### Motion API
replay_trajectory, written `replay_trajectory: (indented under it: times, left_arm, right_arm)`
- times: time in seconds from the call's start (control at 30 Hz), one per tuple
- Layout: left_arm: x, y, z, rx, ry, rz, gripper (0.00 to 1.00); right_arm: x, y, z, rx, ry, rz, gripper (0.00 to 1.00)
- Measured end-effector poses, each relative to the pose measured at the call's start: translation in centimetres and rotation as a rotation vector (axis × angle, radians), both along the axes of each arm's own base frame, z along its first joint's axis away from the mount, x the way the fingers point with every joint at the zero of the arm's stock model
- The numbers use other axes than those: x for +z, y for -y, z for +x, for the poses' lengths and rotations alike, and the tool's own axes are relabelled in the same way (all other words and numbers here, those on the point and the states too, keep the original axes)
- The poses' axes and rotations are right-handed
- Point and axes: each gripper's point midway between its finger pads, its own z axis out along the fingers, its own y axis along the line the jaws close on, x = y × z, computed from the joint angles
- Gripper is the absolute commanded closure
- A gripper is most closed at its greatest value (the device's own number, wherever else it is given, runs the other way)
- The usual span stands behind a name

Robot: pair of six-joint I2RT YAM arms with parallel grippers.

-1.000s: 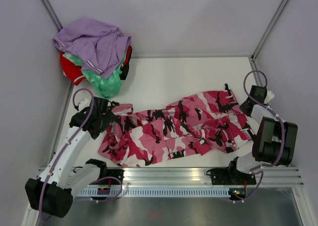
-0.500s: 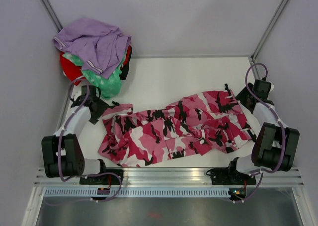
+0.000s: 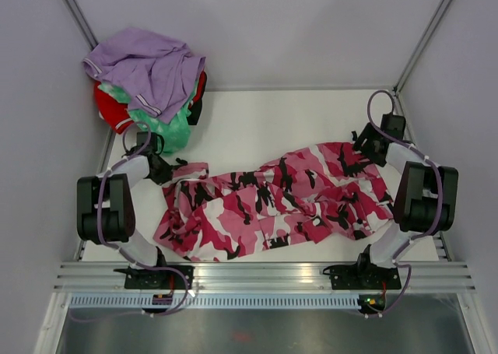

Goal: Fold and stack the trousers
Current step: Flatten the trousers out

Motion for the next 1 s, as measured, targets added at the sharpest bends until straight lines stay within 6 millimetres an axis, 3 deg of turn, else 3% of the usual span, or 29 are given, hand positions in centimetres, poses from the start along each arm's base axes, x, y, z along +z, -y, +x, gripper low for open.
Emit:
replay_trajectory:
  times: [0.13, 0.23, 0.3, 0.33, 0.4, 0.43, 0.5, 0.57, 0.63, 0.77, 0.8, 0.83, 0.9, 0.93, 0.97, 1.0]
  left_arm:
    - [0.6, -0.3, 0.1, 0.004, 0.000, 0.020, 0.98]
    - [2.7, -1.0, -0.8, 0.024, 0.014, 0.059, 0.98]
    - [6.1, -2.0, -1.6, 0.054, 0.069, 0.111, 0.98]
    - [8.2, -2.5, -2.0, 0.077, 0.112, 0.142, 0.98]
    - [12.6, -3.7, -2.8, 0.129, 0.215, 0.202, 0.98]
    - [15.4, -4.5, -3.6, 0.169, 0.290, 0.238, 0.98]
    - [19.1, -5.5, -4.8, 0.229, 0.393, 0.285, 0.98]
    - [21.5, -6.5, -6.1, 0.283, 0.464, 0.328, 0.98]
    - [22.0, -7.1, -7.0, 0.316, 0.473, 0.358, 0.98]
    - [19.1, -7.3, -6.6, 0.310, 0.369, 0.366, 0.97]
    - [17.8, -7.2, -6.5, 0.303, 0.325, 0.366, 0.92]
    - [16.5, -7.2, -6.5, 0.293, 0.280, 0.364, 0.65]
    - [14.3, -6.9, -6.5, 0.280, 0.204, 0.355, 0.35]
    - [13.3, -6.8, -6.6, 0.277, 0.170, 0.349, 0.06]
    - [12.7, -6.7, -6.7, 0.271, 0.143, 0.344, 0.00]
    - [12.0, -6.6, -6.7, 0.276, 0.123, 0.334, 0.00]
  right_arm:
    - [-1.9, 0.2, -0.5, 0.009, -0.056, -0.007, 0.21]
    - [-3.1, 0.5, -0.7, 0.007, -0.092, -0.021, 0.27]
    - [-3.1, 0.8, -0.3, 0.010, -0.091, -0.035, 0.37]
    - [-3.2, 0.8, -0.1, 0.013, -0.090, -0.039, 0.49]
    - [-3.6, 0.9, -0.1, 0.014, -0.099, -0.043, 0.62]
    - [-3.9, 1.0, -0.1, 0.011, -0.104, -0.043, 0.80]
    - [-3.9, 1.1, 0.1, 0.005, -0.099, -0.048, 0.99]
    - [-4.1, 1.3, 0.2, -0.006, -0.099, -0.052, 1.00]
    - [-4.1, 1.6, 0.2, -0.019, -0.099, -0.060, 1.00]
    - [-4.0, 2.8, -0.2, -0.075, -0.101, -0.087, 1.00]
    - [-3.9, 3.2, -0.4, -0.091, -0.101, -0.088, 1.00]
    - [-3.7, 4.0, -1.0, -0.117, -0.100, -0.088, 1.00]
    - [-3.2, 5.1, -1.8, -0.156, -0.100, -0.092, 0.96]
    - [-2.8, 5.7, -2.1, -0.174, -0.095, -0.095, 0.89]
    - [-2.5, 6.0, -2.1, -0.183, -0.085, -0.094, 0.81]
    - [-2.0, 6.1, -2.0, -0.183, -0.072, -0.091, 0.63]
